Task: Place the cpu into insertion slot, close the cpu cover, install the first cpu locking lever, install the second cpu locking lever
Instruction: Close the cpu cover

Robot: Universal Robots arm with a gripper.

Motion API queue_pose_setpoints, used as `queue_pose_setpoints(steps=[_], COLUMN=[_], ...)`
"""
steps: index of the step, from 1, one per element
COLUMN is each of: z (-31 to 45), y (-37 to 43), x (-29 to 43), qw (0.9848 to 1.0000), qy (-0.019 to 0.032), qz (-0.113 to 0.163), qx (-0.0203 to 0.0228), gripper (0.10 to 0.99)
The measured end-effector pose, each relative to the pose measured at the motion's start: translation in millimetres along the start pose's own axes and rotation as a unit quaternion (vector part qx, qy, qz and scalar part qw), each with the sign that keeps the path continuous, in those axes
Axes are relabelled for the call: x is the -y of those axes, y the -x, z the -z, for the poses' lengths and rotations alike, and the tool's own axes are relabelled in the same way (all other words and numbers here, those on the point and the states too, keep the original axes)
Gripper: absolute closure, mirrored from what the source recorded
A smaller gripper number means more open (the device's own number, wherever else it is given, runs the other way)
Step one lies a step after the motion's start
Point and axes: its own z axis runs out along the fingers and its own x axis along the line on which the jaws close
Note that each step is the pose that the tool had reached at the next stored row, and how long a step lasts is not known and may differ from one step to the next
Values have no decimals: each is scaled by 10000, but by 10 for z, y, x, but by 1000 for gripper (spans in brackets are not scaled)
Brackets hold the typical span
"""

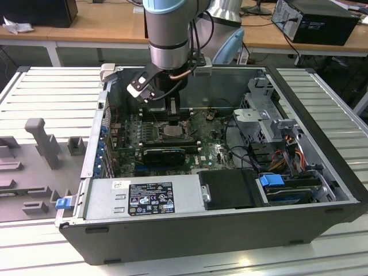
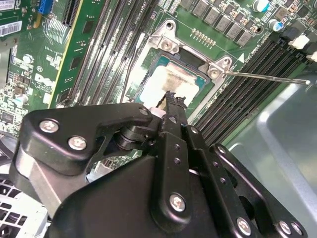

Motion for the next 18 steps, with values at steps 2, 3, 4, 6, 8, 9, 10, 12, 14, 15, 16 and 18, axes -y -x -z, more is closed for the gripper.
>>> queue_pose_setpoints(steps=[2, 3, 4, 6, 8, 9, 10, 12, 14, 15, 16, 18], z=[36, 45, 57, 73, 89, 97, 103, 131, 146, 158, 172, 195], y=[0, 0, 0, -1, -1, -1, -1, -1, -1, -1, -2, -2], x=[-3, -4, -5, -7, -8, -9, -9, -12, -13, -14, -15, -17], qw=[10000, 10000, 10000, 10000, 10000, 10000, 10000, 10000, 10000, 10000, 10000, 10000], qy=[0, 0, -1, -1, -1, -1, -1, -1, -1, -1, -1, -2], qz=[0, 0, 0, 1, 0, 0, 0, 0, 0, 0, 0, 0], qx=[-1, 0, 0, 0, 0, 0, -1, 0, 0, 0, -1, 0], gripper=[980, 980, 980, 980, 980, 980, 980, 980, 980, 980, 980, 980])
